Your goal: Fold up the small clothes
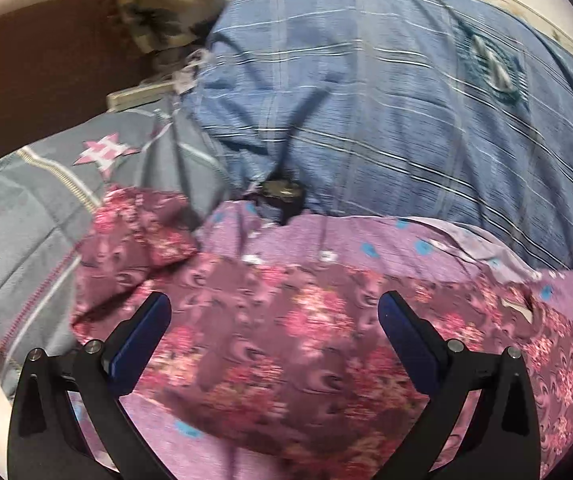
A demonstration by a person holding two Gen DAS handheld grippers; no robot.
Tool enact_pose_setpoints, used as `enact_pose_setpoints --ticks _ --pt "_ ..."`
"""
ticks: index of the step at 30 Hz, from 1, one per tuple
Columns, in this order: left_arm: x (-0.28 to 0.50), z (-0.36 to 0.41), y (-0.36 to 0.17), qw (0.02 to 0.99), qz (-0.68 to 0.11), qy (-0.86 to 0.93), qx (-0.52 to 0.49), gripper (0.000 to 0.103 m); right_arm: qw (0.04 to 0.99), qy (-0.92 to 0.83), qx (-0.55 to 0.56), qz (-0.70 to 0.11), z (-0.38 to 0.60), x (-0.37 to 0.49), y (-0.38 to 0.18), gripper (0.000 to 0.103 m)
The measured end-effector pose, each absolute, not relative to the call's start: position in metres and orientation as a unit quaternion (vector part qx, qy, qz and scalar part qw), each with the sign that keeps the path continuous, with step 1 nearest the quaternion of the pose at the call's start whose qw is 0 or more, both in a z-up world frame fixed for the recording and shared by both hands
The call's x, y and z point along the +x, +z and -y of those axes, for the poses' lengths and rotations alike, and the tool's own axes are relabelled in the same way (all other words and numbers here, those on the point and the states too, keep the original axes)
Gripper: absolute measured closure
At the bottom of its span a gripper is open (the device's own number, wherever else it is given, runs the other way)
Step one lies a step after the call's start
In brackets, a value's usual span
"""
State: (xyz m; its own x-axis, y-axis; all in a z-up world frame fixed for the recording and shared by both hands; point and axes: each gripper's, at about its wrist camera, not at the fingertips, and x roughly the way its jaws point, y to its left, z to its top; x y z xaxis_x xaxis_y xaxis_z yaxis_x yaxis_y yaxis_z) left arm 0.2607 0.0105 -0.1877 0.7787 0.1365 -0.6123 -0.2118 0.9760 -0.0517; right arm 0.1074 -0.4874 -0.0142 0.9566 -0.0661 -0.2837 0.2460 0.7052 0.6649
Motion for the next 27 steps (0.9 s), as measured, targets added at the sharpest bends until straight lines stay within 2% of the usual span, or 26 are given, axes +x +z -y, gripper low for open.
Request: enact_pose_setpoints --ticks 3,6,13,14,16,17,18,19,21,23,25,27 --pt "0.262 -0.038 -0.187 0.935 -0.328 0.105 -0.081 0.000 0.925 -0.016 0.353 -0.139 0.413 0.136 0.002 0.094" --pt "0.261 -0.066 -0.185 0.931 -0.327 0.123 -0.108 0.000 0.924 0.029 0.340 -0.171 0.349 0.161 -0.008 0.094" --pt "0.262 -0.119 -0.186 0.919 -0.333 0.167 -0.127 0.000 0.897 0.076 0.322 -0.294 0.206 0.216 -0.100 0.093" --pt "0.262 -0.128 -0.187 0.917 -0.337 0.173 -0.129 0.000 0.893 0.075 0.314 -0.314 0.190 0.223 -0.116 0.089" --pt "0.262 -0.141 -0.189 0.914 -0.338 0.183 -0.132 0.000 0.878 0.072 0.292 -0.372 0.160 0.234 -0.157 0.085" --pt "0.261 -0.147 -0.190 0.912 -0.339 0.187 -0.134 0.000 0.867 0.075 0.287 -0.401 0.148 0.238 -0.174 0.073" --pt "0.260 -0.153 -0.190 0.911 -0.339 0.191 -0.136 0.000 0.848 0.086 0.286 -0.438 0.134 0.243 -0.194 0.053" --pt "0.259 -0.158 -0.190 0.910 -0.339 0.195 -0.139 0.000 0.831 0.099 0.287 -0.465 0.127 0.245 -0.208 0.047" --pt "0.257 -0.172 -0.191 0.907 -0.338 0.206 -0.147 0.000 0.821 0.118 0.293 -0.477 0.121 0.242 -0.216 0.046" --pt "0.255 -0.185 -0.191 0.904 -0.335 0.213 -0.159 0.000 0.833 0.134 0.290 -0.451 0.124 0.234 -0.207 0.044" --pt "0.252 -0.198 -0.191 0.900 -0.334 0.219 -0.173 0.000 0.847 0.150 0.291 -0.419 0.131 0.223 -0.191 0.037" --pt "0.249 -0.212 -0.192 0.895 -0.336 0.229 -0.185 0.000 0.862 0.141 0.283 -0.396 0.138 0.216 -0.182 0.037"
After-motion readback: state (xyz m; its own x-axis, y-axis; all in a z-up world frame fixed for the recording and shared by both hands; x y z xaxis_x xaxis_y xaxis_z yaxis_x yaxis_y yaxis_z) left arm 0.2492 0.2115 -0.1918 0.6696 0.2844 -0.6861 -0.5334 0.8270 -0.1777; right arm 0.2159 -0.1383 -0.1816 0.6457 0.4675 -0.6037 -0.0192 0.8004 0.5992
